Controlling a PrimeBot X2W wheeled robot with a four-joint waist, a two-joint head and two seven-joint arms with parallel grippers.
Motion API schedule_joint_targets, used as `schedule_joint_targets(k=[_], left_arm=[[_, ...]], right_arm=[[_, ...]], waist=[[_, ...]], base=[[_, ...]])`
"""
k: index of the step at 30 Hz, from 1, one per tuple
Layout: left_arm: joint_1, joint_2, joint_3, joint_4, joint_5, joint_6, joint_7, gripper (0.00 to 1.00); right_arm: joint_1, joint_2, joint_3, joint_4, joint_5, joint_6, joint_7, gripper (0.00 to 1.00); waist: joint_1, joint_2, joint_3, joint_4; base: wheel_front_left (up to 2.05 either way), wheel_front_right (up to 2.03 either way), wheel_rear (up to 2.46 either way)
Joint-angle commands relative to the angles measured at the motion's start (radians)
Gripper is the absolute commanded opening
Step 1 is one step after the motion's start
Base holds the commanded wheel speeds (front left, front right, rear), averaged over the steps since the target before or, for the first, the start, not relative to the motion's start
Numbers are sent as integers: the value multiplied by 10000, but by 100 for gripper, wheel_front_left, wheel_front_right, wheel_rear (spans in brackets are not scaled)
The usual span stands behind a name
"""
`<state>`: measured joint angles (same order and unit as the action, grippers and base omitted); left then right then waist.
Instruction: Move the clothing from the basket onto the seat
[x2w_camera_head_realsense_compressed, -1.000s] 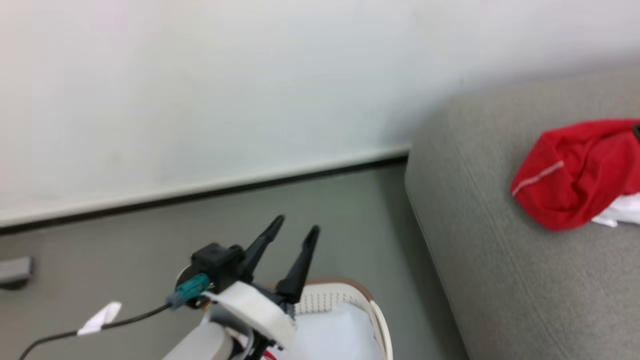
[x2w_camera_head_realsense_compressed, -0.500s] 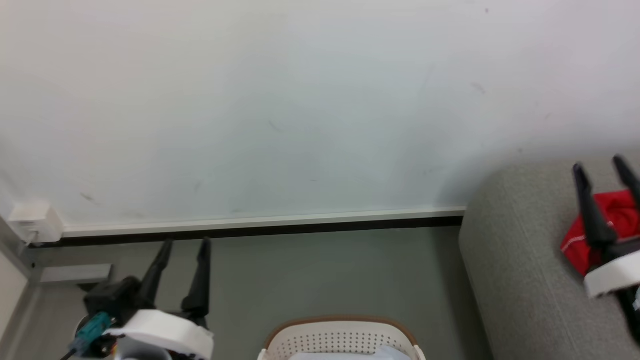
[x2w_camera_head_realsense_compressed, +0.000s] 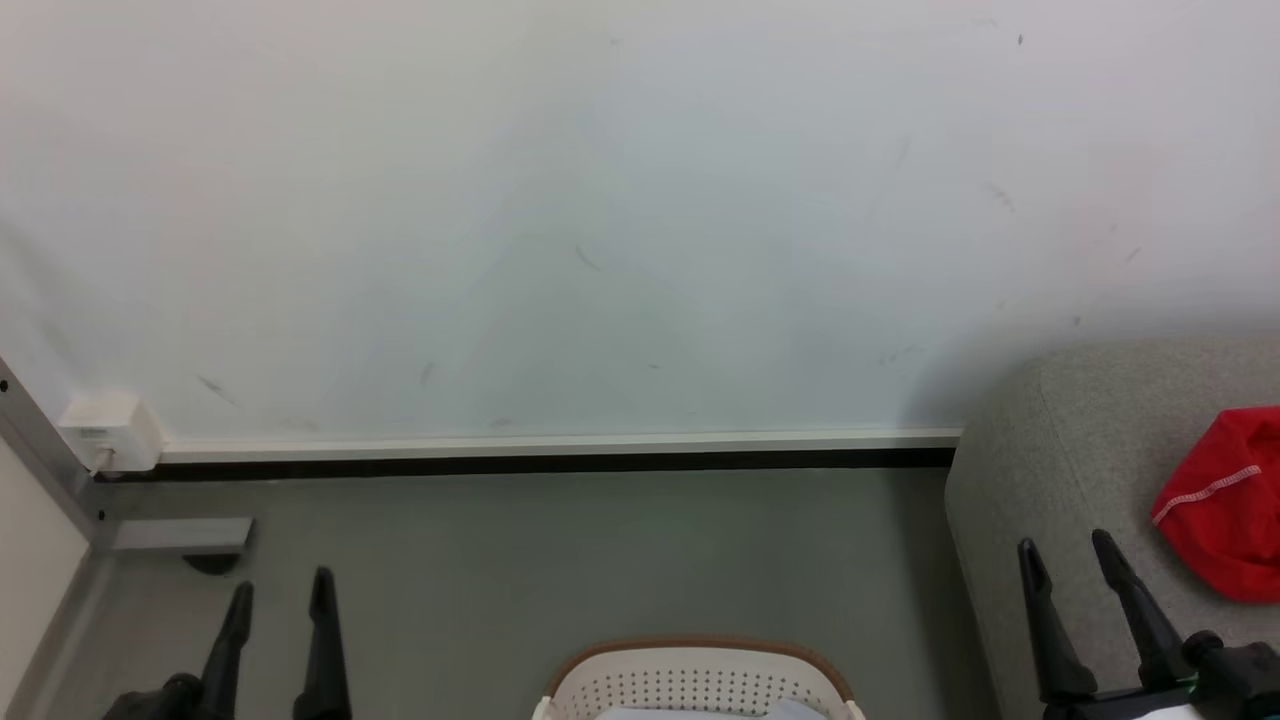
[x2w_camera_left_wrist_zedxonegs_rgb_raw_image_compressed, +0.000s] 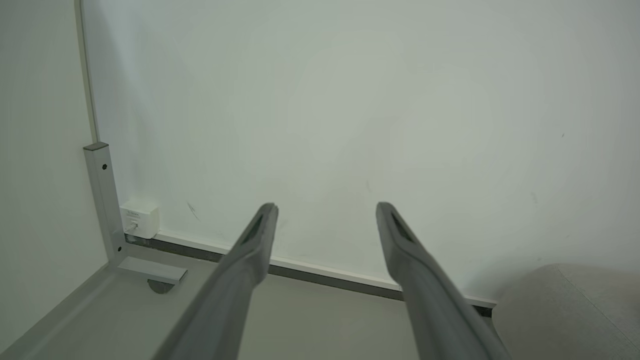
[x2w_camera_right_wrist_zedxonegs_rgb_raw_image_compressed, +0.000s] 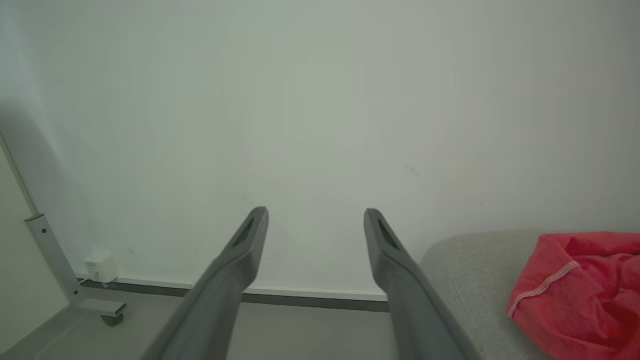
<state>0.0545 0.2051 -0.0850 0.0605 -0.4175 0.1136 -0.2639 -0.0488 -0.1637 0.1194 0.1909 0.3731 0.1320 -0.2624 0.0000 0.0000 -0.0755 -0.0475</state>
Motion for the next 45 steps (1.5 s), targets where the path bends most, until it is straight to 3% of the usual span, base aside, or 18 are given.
schedule_joint_targets(k=[1, 3, 15, 23, 26, 34, 45], left_arm=[[139, -80, 154, -18, 279, -102, -8, 100], [315, -129, 242, 126, 873, -187, -6, 100], [76, -1139, 1339, 433, 1663, -1187, -7, 100], [-501, -1368, 1053, 796, 2164, -1595, -7, 100], [-1144, -1378, 784, 1180, 2388, -1724, -7, 100], [-3754, -1024, -485, 3739, 3233, -2142, 534, 100], [-6621, -900, -1973, 7741, 3850, -2384, 1689, 100]], right_arm=[[154, 35, -39, -103, -111, -25, -28, 100], [286, 157, -34, -112, -335, -25, -29, 100], [22, 160, -31, -137, -651, -25, -29, 100], [-587, 28, 60, -195, -517, -25, -30, 100], [-1136, -88, 27, -334, -424, -25, -29, 100], [-2832, -198, -411, -629, -131, -25, -16, 100], [-4457, -15, -264, -972, 61, -25, -18, 100]], waist=[[0, 0, 32, -27], [0, 0, 85, -73], [0, 0, 305, -234], [0, 0, 998, -702], [0, 0, 1824, -933], [0, 0, 4142, -1543], [0, 0, 6249, -2505]], base=[[0, 0, 0], [0, 0, 0], [0, 0, 0], [0, 0, 0], [0, 0, 0], [0, 0, 0], [0, 0, 0]])
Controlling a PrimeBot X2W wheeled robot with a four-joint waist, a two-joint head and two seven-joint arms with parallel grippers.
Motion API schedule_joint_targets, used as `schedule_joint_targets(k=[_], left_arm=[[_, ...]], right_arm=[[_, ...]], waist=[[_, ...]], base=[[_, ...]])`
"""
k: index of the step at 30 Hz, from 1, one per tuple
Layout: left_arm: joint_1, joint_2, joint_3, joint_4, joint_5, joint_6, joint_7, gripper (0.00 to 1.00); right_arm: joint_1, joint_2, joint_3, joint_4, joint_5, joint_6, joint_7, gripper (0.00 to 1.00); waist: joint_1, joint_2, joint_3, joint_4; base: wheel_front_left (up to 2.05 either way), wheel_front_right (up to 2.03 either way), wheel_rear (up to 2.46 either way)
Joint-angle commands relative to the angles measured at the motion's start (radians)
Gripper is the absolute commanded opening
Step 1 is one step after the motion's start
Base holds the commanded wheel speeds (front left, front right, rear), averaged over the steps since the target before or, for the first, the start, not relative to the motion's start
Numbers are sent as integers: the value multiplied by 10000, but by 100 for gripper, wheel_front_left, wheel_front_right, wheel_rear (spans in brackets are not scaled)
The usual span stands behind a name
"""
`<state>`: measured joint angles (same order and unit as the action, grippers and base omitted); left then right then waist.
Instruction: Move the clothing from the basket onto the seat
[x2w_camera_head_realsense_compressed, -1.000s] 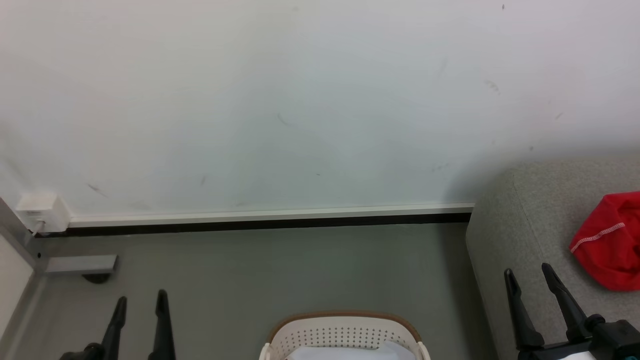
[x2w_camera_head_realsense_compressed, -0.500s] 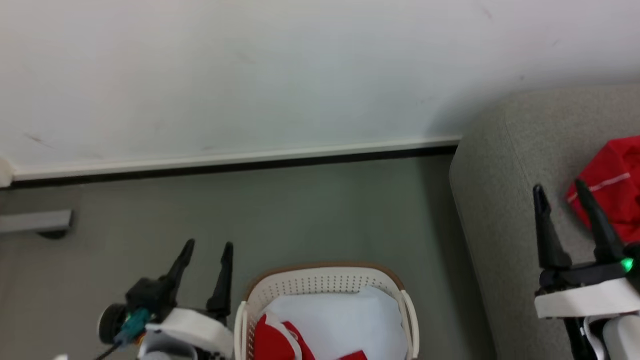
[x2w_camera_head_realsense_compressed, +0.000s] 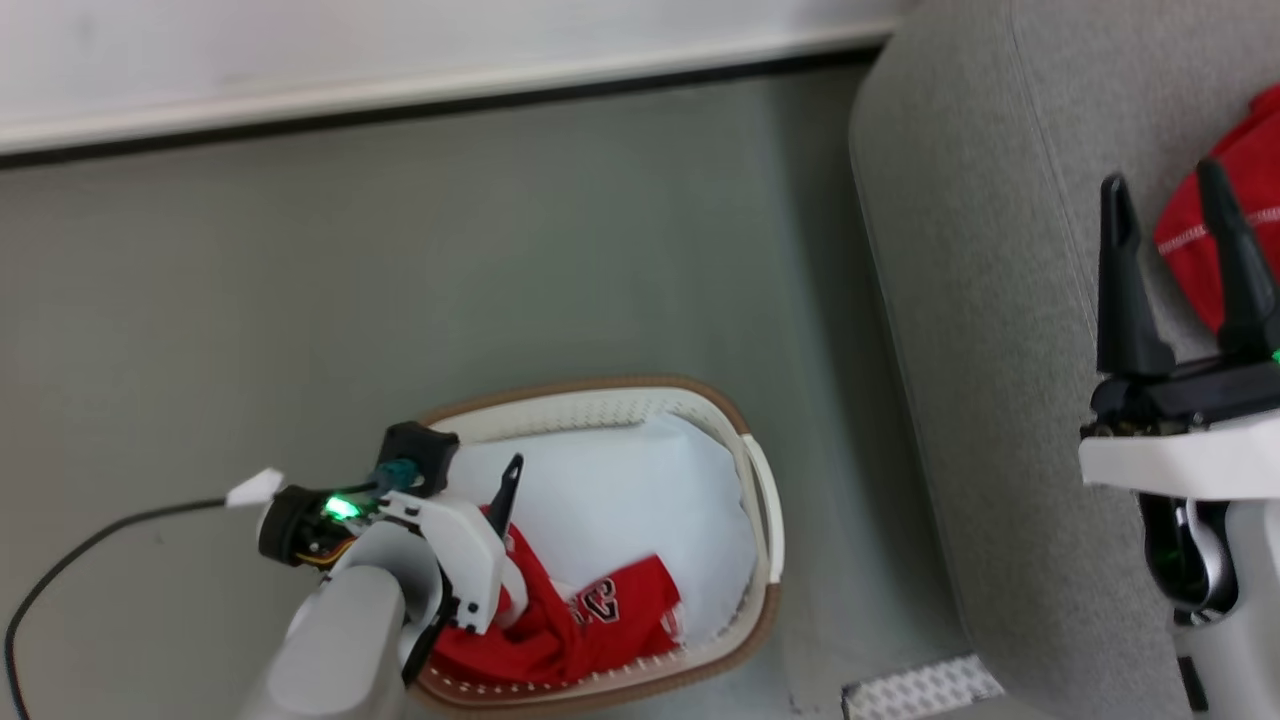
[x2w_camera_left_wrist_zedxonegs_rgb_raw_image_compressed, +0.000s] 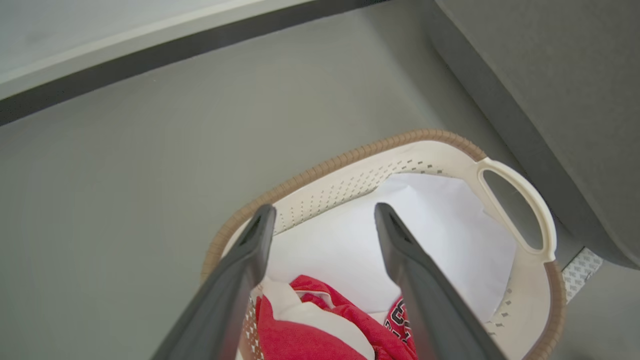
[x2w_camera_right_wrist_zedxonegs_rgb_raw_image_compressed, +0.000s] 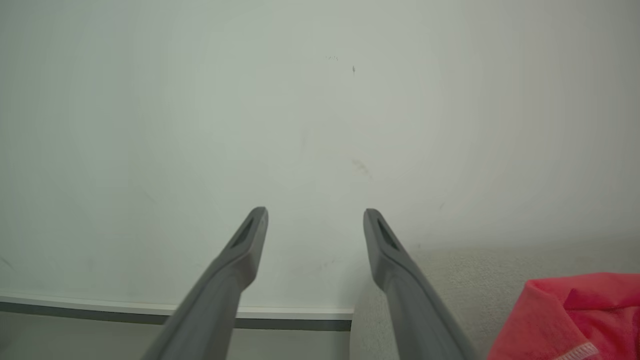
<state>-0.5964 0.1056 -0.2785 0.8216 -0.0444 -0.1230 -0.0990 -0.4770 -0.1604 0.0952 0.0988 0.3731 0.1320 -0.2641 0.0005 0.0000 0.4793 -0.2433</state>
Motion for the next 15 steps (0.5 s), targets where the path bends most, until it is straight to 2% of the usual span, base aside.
schedule_joint_targets(k=[1, 8, 15], left_arm=[[-286, 117, -193, 488, 217, -32, 197, 100], [-1335, 77, -1243, 2609, 431, -77, 1389, 100], [-2130, 104, -2311, 3987, 144, -75, 2434, 100]], right_arm=[[-314, -52, -23, -96, 61, -25, -1, 100], [-1022, -74, -326, -487, 67, -25, 1, 100], [-1512, 80, -183, -751, -55, -25, 0, 100]], waist=[[-5, 0, 838, -618], [-5, 0, 1868, -982], [-5, 0, 2687, -1432]], base=[[0, 0, 0], [0, 0, 0], [0, 0, 0]])
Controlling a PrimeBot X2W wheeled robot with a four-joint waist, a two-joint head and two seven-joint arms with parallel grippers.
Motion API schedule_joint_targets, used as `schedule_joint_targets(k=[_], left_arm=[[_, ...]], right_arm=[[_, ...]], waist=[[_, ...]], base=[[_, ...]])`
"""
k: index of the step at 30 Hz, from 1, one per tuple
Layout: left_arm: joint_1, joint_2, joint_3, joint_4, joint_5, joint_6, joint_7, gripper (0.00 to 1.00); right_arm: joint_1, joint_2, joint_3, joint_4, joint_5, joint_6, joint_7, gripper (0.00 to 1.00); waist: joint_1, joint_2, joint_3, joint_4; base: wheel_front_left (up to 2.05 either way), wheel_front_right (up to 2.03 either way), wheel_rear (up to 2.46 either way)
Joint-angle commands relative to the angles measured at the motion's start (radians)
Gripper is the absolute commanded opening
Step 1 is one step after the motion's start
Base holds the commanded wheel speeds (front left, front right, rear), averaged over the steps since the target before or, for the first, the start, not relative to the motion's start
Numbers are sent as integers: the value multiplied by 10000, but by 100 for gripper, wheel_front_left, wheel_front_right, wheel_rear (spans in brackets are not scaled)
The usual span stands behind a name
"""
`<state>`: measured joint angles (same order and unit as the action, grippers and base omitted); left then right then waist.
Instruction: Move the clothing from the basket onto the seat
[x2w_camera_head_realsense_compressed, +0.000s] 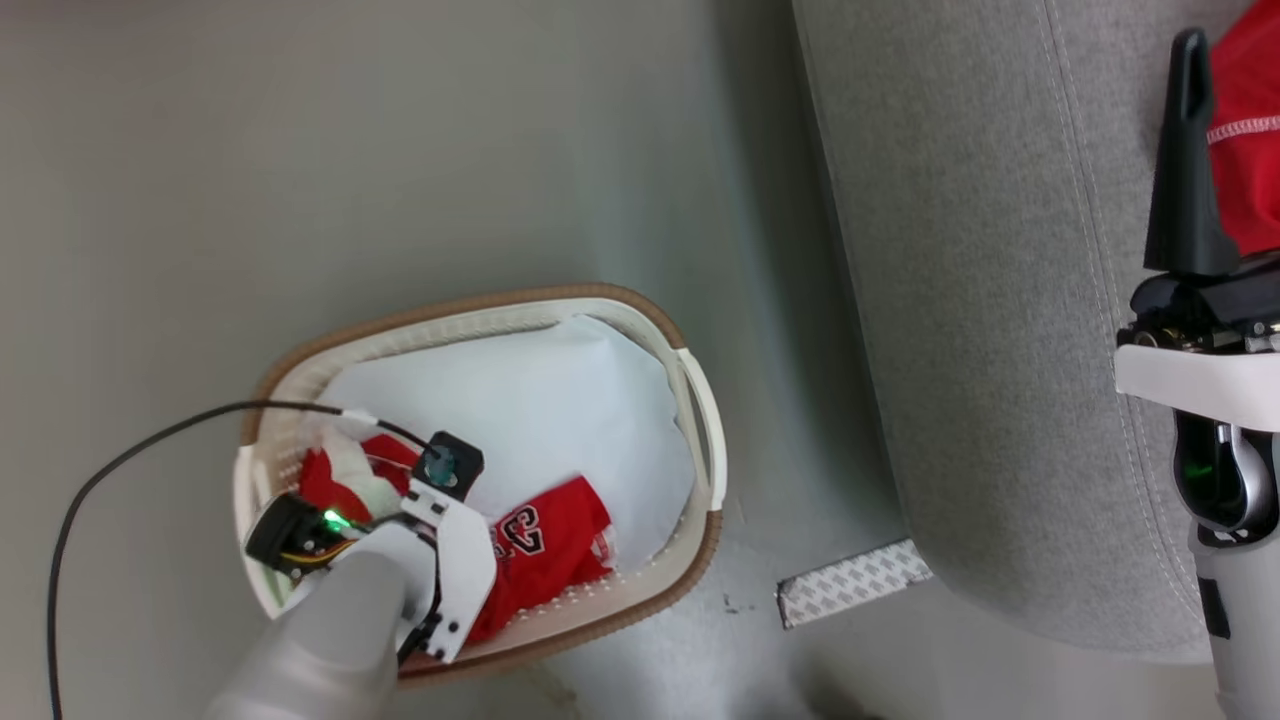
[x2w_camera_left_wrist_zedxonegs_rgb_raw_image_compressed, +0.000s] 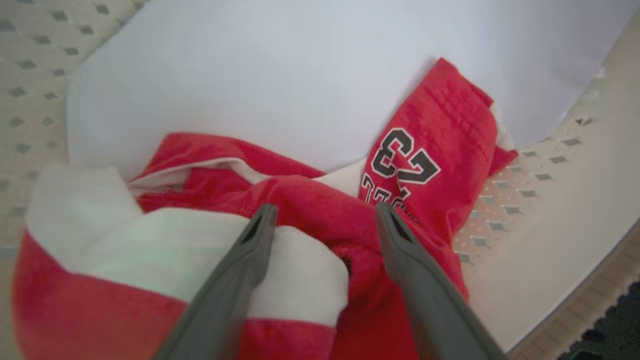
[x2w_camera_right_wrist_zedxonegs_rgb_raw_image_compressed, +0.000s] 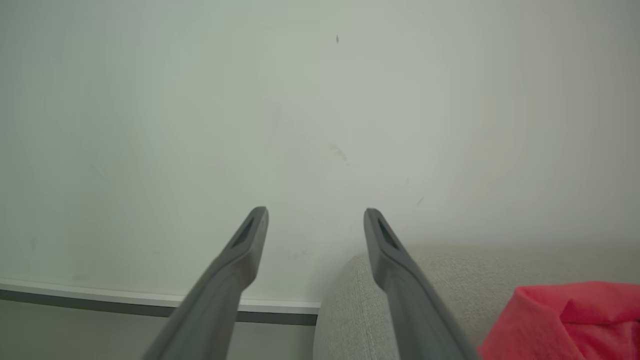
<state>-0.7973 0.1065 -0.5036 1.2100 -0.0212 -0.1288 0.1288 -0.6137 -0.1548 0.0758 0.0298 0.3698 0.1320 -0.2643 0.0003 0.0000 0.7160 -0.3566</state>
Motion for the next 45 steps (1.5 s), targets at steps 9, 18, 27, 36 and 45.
schedule_joint_targets(k=[9, 18, 27, 36, 45], left_arm=[[-626, 374, -1284, 664, -421, -20, 2131, 100], [-1001, 795, -2126, 741, -1027, -21, 3222, 78], [-1122, 814, -2404, 649, -1622, -21, 2809, 0], [-738, 328, -2667, 498, -2296, -21, 1979, 0], [129, -301, -3047, 15, -3159, -22, 501, 0]], right_arm=[[-459, 249, 207, -85, 44, -26, 2, 100], [-651, 494, 269, -93, 47, -26, 1, 100], [-612, 563, 102, 9, -46, -26, 1, 100], [-259, 346, -79, 181, -202, -26, 1, 100], [547, -53, -100, 543, -356, -26, 2, 100]], waist=[[-3, 0, 921, -780], [-3, 0, 1403, -1123], [-3, 0, 1303, -1078], [-3, 0, 156, -624], [-3, 0, -2086, 244]], base=[[0, 0, 0], [0, 0, 0], [0, 0, 0], [0, 0, 0], [0, 0, 0]])
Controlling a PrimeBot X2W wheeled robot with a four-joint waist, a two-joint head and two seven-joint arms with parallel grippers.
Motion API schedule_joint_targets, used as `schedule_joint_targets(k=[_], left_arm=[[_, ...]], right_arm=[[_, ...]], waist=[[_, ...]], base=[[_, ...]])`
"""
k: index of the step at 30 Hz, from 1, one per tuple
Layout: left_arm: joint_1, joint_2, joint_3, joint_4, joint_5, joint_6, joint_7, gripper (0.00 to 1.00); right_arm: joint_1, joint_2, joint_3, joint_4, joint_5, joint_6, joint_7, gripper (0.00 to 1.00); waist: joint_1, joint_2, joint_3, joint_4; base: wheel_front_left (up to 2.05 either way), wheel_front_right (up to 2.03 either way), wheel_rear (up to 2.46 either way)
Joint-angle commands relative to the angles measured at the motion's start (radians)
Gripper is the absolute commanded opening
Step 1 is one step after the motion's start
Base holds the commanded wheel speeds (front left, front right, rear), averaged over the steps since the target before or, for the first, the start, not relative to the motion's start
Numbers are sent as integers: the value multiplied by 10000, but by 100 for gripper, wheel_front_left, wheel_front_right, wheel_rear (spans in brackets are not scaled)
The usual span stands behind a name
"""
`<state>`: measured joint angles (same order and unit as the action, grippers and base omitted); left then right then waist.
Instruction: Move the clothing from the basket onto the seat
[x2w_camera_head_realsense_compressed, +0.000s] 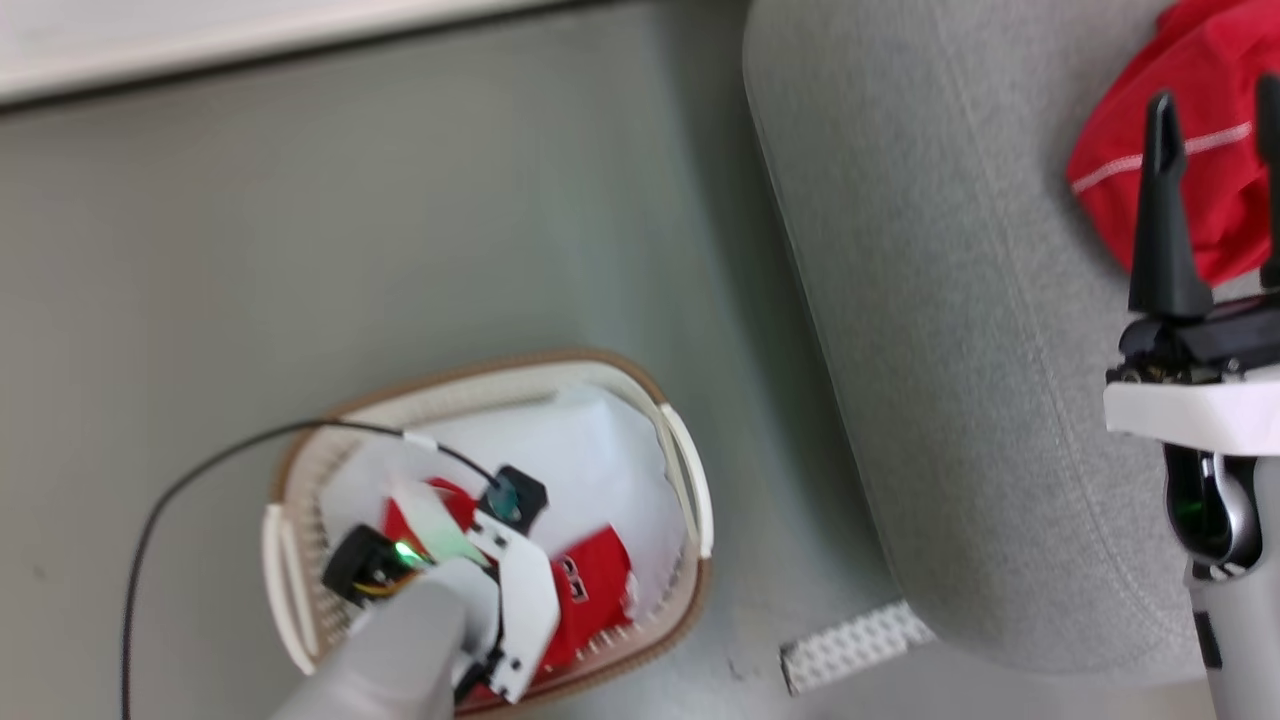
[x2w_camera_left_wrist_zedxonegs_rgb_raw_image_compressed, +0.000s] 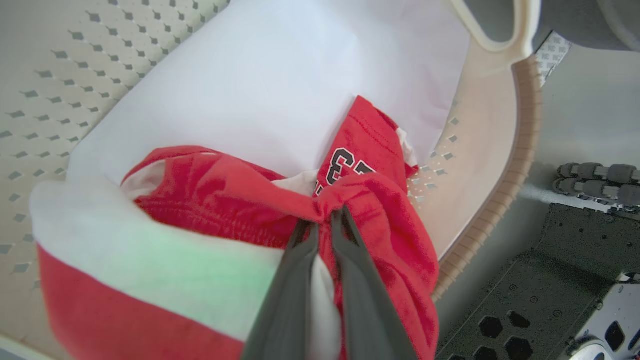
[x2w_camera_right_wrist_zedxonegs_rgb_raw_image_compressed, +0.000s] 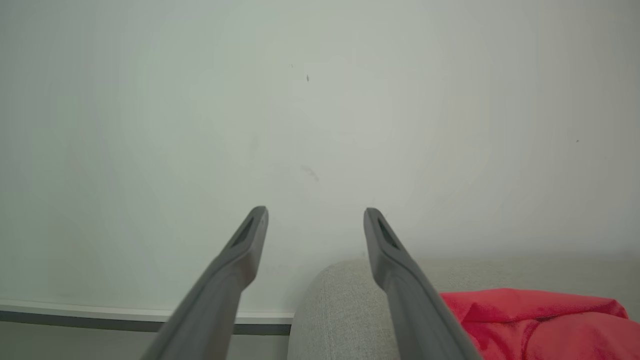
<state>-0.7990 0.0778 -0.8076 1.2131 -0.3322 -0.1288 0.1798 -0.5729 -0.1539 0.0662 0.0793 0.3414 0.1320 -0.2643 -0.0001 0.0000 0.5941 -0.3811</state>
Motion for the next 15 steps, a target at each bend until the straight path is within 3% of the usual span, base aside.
schedule_joint_targets(k=[1, 15], left_arm=[[322, -53, -85, -83, -169, -22, -220, 0], [1914, -254, -779, -1598, -1928, -22, -2804, 0]], right_arm=[[239, -99, -3, 111, -49, -26, 1, 100], [2047, -721, 205, 779, -52, -26, 2, 100]], waist=[[1, 0, -1208, 583], [1, 0, -4892, 1770]], base=[[0, 0, 0], [0, 0, 0]])
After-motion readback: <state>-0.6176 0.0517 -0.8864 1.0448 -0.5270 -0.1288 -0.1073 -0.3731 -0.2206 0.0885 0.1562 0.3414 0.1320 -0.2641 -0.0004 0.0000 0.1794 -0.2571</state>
